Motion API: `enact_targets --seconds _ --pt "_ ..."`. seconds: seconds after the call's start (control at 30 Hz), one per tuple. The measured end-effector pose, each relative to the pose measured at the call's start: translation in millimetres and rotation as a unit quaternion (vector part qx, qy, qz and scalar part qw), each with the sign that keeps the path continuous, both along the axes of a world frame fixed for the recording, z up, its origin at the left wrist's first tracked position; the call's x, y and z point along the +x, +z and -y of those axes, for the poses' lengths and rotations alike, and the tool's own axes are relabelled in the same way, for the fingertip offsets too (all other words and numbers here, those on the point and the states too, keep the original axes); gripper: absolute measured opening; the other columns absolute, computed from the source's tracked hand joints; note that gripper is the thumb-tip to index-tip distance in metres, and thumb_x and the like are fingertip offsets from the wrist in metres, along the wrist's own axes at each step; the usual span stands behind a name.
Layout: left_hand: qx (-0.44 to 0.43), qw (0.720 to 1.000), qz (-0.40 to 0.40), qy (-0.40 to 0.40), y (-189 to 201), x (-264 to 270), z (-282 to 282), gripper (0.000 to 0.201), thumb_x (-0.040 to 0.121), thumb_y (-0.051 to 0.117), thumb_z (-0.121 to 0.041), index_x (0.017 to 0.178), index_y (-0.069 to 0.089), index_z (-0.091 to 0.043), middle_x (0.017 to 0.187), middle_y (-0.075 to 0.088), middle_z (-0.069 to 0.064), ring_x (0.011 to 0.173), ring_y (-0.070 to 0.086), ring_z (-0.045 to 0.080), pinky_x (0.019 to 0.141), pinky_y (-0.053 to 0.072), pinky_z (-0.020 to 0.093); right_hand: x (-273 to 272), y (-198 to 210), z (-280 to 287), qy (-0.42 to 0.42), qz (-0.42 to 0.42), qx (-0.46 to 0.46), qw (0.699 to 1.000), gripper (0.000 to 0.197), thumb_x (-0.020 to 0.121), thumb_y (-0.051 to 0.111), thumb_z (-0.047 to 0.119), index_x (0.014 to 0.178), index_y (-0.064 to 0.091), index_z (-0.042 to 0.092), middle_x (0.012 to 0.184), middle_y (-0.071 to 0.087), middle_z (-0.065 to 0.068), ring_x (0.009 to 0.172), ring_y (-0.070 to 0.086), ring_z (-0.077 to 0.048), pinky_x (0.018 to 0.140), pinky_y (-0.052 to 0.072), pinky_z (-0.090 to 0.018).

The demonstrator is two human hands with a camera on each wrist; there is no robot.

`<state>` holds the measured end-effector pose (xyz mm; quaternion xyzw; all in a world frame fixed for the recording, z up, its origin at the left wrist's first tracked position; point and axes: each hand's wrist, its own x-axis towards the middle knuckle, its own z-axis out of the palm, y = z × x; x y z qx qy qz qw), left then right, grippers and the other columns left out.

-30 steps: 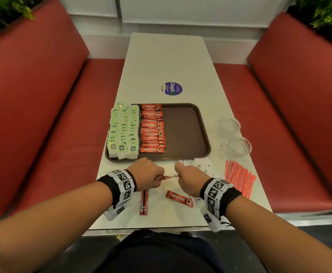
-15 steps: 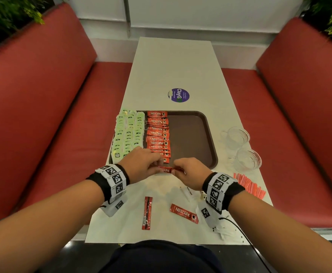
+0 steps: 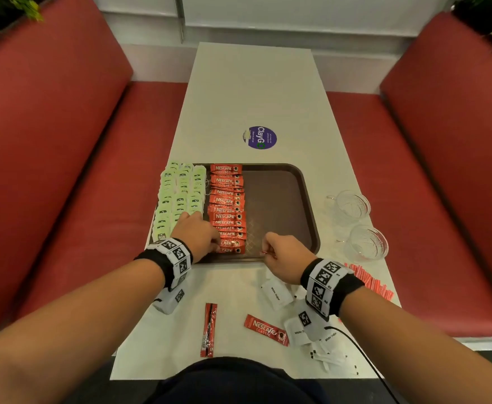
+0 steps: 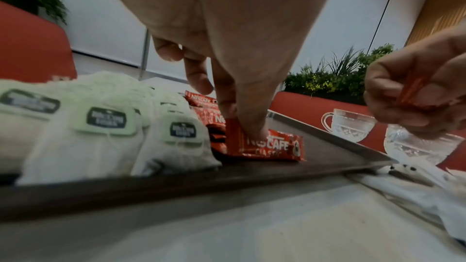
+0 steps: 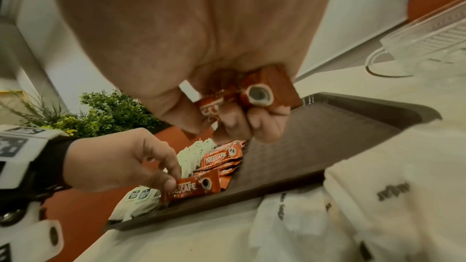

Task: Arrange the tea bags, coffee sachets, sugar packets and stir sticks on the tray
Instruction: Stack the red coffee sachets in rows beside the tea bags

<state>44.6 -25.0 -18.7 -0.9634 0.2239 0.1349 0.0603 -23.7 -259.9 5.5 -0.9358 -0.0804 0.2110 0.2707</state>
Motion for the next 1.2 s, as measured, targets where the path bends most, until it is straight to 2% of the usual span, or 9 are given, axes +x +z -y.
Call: enact_targets --seconds 0.07,0.2,0.47,0.57,0.67,0.8,0.93,1.1,1.2 --pt "0.006 1.000 -0.002 0.011 -6 2 5 0.019 0.091 0.060 -0.054 0.099 0.072 -0.041 0.097 0.068 -0.014 0.105 0.046 0.017 0.094 0.032 0.040 3 -4 1 0.016 0.003 -0.027 0.999 0.007 0.095 0.051 0.019 0.092 0.054 0.024 0.090 0.064 0.004 0.080 0.060 -0.019 0.071 0.047 -0.029" --pt "-0.005 0.999 -0.006 0.043 -12 9 9 0.019 0.087 0.063 -0.058 0.091 0.070 -0.041 0.092 0.065 -0.011 0.105 0.046 0.018 0.097 0.032 0.040 8 -3 2 0.043 0.019 -0.058 0.997 0.020 0.099 0.052 0.026 0.081 0.055 0.033 0.084 0.067 0.010 0.068 0.058 -0.009 0.068 0.046 -0.027" --pt "-0.098 0.995 0.019 0.025 -4 13 13 0.032 0.090 0.054 -0.062 0.092 0.070 -0.035 0.091 0.068 -0.016 0.101 0.048 0.014 0.095 0.035 0.040 20 -7 -6 0.028 -0.028 -0.033 0.999 0.013 0.096 0.053 0.023 0.084 0.050 0.021 0.078 0.056 0.004 0.066 0.054 -0.013 0.055 0.036 -0.023" --pt "-0.196 0.980 -0.003 -0.036 5 4 19 0.043 0.089 0.047 -0.069 0.095 0.072 -0.034 0.088 0.067 -0.016 0.091 0.047 0.011 0.089 0.037 0.038 21 -7 -12 0.049 -0.024 -0.020 0.998 0.010 0.099 0.052 0.025 0.090 0.053 0.021 0.082 0.061 0.002 0.075 0.059 -0.018 0.064 0.044 -0.028" --pt "-0.200 0.974 -0.041 -0.099 7 -3 21 0.040 0.085 0.055 -0.069 0.099 0.072 -0.036 0.092 0.067 -0.018 0.089 0.043 0.007 0.084 0.033 0.033 21 -4 -17 0.065 -0.042 0.024 0.997 0.013 0.100 0.053 0.026 0.087 0.055 0.026 0.080 0.070 0.006 0.077 0.064 -0.013 0.072 0.051 -0.028" --pt "-0.225 0.970 -0.060 -0.068 2 -3 12 0.026 0.084 0.065 -0.061 0.096 0.074 -0.039 0.085 0.063 -0.017 0.088 0.042 0.008 0.079 0.030 0.032 21 -2 -19 0.064 -0.056 0.040 0.996 0.008 0.097 0.061 0.029 0.098 0.055 0.024 0.085 0.074 0.009 0.076 0.066 -0.009 0.070 0.054 -0.027" --pt "-0.145 0.988 -0.048 -0.037 2 -1 -3 0.024 0.088 0.062 -0.058 0.097 0.073 -0.039 0.094 0.068 -0.018 0.096 0.048 0.012 0.086 0.034 0.035 17 -6 -12 0.051 -0.030 -0.041 0.997 0.029 0.091 0.067 0.040 0.106 0.049 0.024 0.096 0.068 0.003 0.085 0.064 -0.016 0.080 0.055 -0.035" --pt "-0.026 0.998 -0.060 -0.021 -3 -3 -8 0.030 0.096 0.050 -0.056 0.116 0.068 -0.043 0.109 0.067 -0.013 0.108 0.047 0.019 0.093 0.034 0.040 1 -13 -3 0.109 -0.060 -0.118 0.985 0.031 0.085 0.071 0.048 0.101 0.057 0.025 0.094 0.065 0.004 0.086 0.062 -0.017 0.075 0.052 -0.031" --pt "-0.025 0.998 -0.053 0.005 -6 -5 0 0.023 0.091 0.060 -0.055 0.106 0.070 -0.040 0.104 0.068 -0.013 0.109 0.048 0.017 0.096 0.032 0.039 -11 -16 -5 0.160 -0.088 -0.151 0.972 0.036 0.081 0.073 0.053 0.102 0.064 0.025 0.094 0.066 0.006 0.086 0.062 -0.015 0.075 0.051 -0.031"
